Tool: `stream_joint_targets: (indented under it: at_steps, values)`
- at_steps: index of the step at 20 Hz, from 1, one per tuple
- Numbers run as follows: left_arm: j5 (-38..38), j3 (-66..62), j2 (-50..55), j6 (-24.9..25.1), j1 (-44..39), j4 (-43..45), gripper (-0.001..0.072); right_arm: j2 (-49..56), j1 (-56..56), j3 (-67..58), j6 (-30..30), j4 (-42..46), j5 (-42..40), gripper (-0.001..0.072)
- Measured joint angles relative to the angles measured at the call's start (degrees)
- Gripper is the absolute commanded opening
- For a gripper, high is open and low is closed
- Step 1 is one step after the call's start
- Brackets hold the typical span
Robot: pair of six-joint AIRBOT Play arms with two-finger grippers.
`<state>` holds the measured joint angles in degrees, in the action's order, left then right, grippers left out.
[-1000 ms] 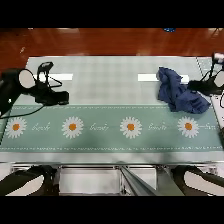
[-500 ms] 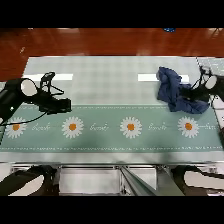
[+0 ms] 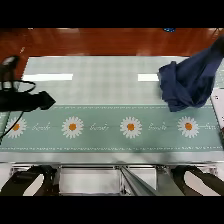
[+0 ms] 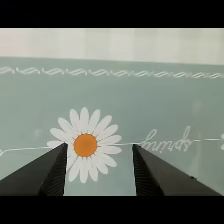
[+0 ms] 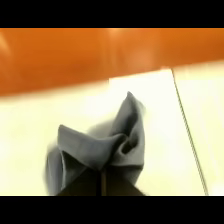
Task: Fold the shirts.
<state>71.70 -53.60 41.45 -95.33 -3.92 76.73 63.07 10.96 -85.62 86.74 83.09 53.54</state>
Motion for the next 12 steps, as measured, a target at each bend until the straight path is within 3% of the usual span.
stream_joint_targets:
  at_steps: [5,12]
  values:
    - [1.8,0.0,-8.8,1.0,0.2,-0.5,0.0504,-2.8,-9.2,-15.5,-2.3,-2.4,3.2,0.0024]
    - [-0.6,0.0,-10.3,2.0,0.3,0.5,0.0504,-2.8,-26.4,-26.4,-1.3,-3.2,6.1,0.0024]
